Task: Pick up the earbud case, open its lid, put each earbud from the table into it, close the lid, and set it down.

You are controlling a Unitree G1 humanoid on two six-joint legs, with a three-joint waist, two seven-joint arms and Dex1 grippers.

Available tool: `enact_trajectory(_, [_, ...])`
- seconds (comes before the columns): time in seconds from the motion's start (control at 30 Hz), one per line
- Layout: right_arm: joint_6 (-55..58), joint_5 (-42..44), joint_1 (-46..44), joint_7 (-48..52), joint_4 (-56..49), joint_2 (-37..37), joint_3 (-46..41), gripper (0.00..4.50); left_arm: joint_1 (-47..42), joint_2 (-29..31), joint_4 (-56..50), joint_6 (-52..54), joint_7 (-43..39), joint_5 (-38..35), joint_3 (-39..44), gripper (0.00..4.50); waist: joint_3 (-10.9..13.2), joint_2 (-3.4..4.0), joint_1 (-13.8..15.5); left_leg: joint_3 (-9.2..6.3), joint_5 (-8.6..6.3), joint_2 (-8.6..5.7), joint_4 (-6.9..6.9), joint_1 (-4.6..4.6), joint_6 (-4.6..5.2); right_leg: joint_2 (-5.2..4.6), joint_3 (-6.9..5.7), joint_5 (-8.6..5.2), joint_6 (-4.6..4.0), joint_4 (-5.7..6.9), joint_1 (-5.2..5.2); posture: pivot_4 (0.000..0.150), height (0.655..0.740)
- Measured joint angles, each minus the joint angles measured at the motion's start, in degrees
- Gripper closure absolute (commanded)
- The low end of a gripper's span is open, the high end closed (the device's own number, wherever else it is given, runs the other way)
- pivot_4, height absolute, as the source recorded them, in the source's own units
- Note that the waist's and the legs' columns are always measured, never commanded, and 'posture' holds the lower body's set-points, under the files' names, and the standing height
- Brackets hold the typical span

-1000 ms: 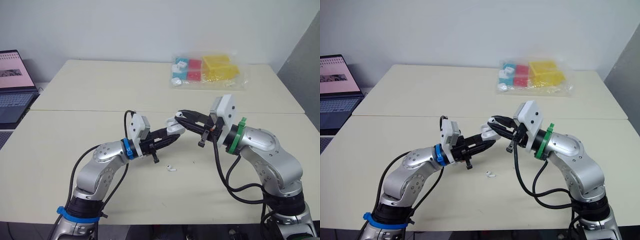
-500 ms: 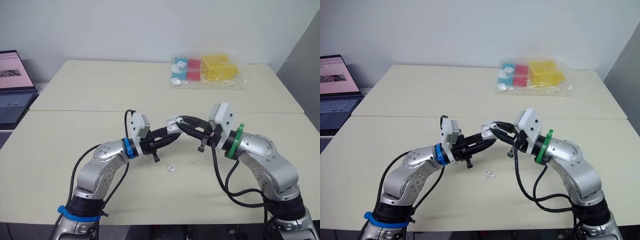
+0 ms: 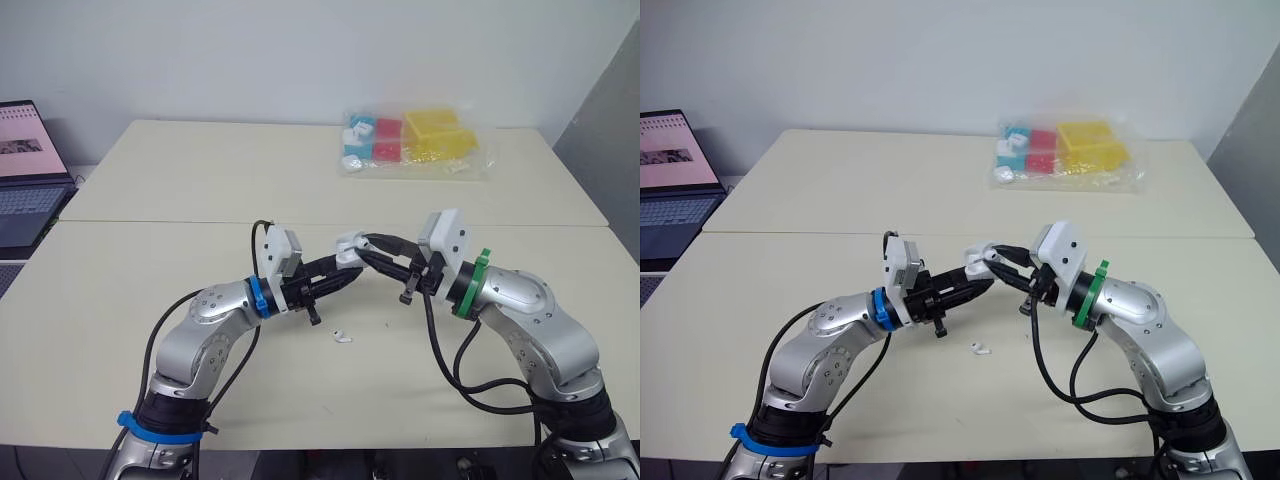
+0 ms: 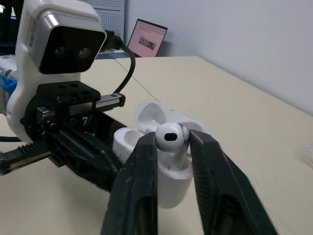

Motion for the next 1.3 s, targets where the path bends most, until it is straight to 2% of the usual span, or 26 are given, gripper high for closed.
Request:
enact_trajectory(0.1, [1.89,1.59,0.0,0.2,-0.9,-0.64,-0.09,1.67,-0.03,0.03,0.01,-0.13,0.06,0.09,0.08,3.7,0.0,0.0,0.0,0.0,0.0,0.0,0.0,-0.01,0.0,0.0,0.0,0.0,0.0,0.0,0.0,0.15,0.74])
enact_trajectory(0.3, [7.37,7.36,-0.05,0.64,-4.03,-3.91,-4.16,1.63,-0.48,0.02,0.02,-0.71,-0.01,0.22,0.07,3.7,0.0,0.0,0.06,0.0,0.0,-0.01,0.0,-0.03,0.0,-0.01,-0.01,0.0,0.0,-0.02,0.0,0.15,0.74])
enact_trajectory(0.4, [10.71,11.62,0.21,2.0,-7.19,-8.92,-8.41,1.63,-0.63,0.0,0.55,-1.5,0.32,0.7,0.08,3.7,0.0,0.0,0.12,-0.01,0.0,-0.01,-0.01,-0.04,0.0,-0.01,-0.02,0.0,0.0,-0.04,0.0,0.15,0.74])
enact_trajectory(0.47, [13.05,12.8,1.35,3.94,-8.81,-15.34,-9.89,1.63,-0.77,0.27,1.78,-2.27,0.68,1.71,0.4,3.7,0.0,0.0,0.14,0.0,0.0,-0.01,-0.02,-0.02,0.0,-0.02,-0.02,0.0,0.0,-0.08,0.01,0.15,0.74])
enact_trajectory(0.53, [14.12,11.71,2.43,4.73,-9.37,-18.92,-8.59,1.63,-0.78,0.54,3.05,-3.12,1.15,2.6,0.94,3.7,0.01,-0.01,0.06,0.01,0.0,-0.01,-0.03,-0.02,0.0,-0.01,0.0,0.0,0.0,-0.08,0.0,0.15,0.74])
enact_trajectory(0.63, [18.18,7.14,1.8,3.52,-9.65,-22.84,-0.77,1.63,-0.95,1.39,4.38,-4.72,1.18,3.94,1.35,3.7,0.01,-0.01,-0.15,0.01,0.0,0.02,-0.05,0.02,0.01,0.02,0.0,0.0,0.0,-0.04,-0.01,0.15,0.74])
enact_trajectory(0.77, [21.11,3.65,-2.22,2.57,-8.59,-20.28,8.76,1.63,-0.74,2.34,4.77,-5.81,1.19,4.7,1.75,3.7,0.01,-0.01,-0.16,0.0,0.0,0.03,-0.04,0.0,0.0,0.05,0.0,-0.01,0.0,-0.03,-0.03,0.15,0.74])
enact_trajectory(0.9, [21.61,-2.4,-9.2,0.8,-1.58,-12.4,19.41,1.63,-0.18,3.54,4.45,-5.78,1.21,4.65,2.65,3.7,0.02,-0.03,-0.43,0.0,0.0,0.05,-0.03,-0.02,0.0,0.06,0.0,0.0,0.0,-0.03,-0.06,0.15,0.74])
enact_trajectory(1.0, [21.8,-4.59,-10.21,1.19,1.76,-9.03,25.1,1.63,0.25,3.84,4.18,-5.48,1.28,4.37,3.14,3.7,0.02,-0.03,-0.07,-0.08,0.0,0.05,-0.04,-0.13,0.0,0.03,-0.08,-0.01,-0.01,-0.06,-0.09,0.15,0.74])
enact_trajectory(1.3, [18.42,-10.84,-10.73,1.61,9.04,-4.56,29.55,1.63,1.44,4.77,2.5,-4.91,1.38,3.98,4.13,3.7,0.01,-0.03,0.17,-0.06,-0.01,-0.01,-0.03,-0.16,0.0,-0.12,-0.11,0.0,0.01,-0.12,-0.08,0.15,0.74])
